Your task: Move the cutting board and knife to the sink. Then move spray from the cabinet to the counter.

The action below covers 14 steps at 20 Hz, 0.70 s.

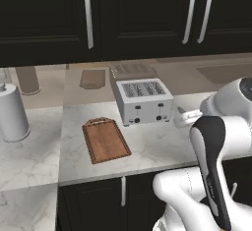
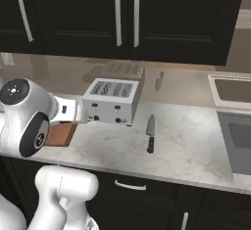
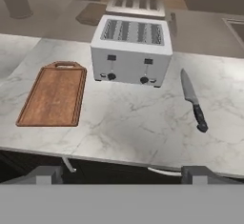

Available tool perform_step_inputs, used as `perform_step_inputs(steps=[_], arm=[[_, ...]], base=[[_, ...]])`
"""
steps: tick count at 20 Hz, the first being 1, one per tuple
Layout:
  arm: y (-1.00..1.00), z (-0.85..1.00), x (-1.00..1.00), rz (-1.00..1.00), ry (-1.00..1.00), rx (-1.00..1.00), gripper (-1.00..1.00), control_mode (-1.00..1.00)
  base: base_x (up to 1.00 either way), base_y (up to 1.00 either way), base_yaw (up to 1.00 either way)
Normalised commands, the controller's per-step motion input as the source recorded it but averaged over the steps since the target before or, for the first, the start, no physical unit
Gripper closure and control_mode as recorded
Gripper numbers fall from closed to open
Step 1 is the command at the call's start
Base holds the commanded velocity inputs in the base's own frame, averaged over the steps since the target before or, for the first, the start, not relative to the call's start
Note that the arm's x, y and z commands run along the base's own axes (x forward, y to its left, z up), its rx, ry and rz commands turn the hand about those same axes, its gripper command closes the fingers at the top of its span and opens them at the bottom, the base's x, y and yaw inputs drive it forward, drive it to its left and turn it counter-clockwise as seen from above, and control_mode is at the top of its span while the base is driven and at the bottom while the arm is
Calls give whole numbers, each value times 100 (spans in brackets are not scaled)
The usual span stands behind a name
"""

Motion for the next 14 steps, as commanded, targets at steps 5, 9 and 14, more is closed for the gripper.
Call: perform_step_inputs(steps=[5, 9, 14], arm=[[-28, -16, -7, 0, 13, 0, -100, -100], [-32, -17, 0, 0, 19, 0, -100, -100], [-35, -31, 0, 0, 3, -1, -100, -100]], base=[[0, 0, 0], [0, 0, 0], [0, 0, 0]])
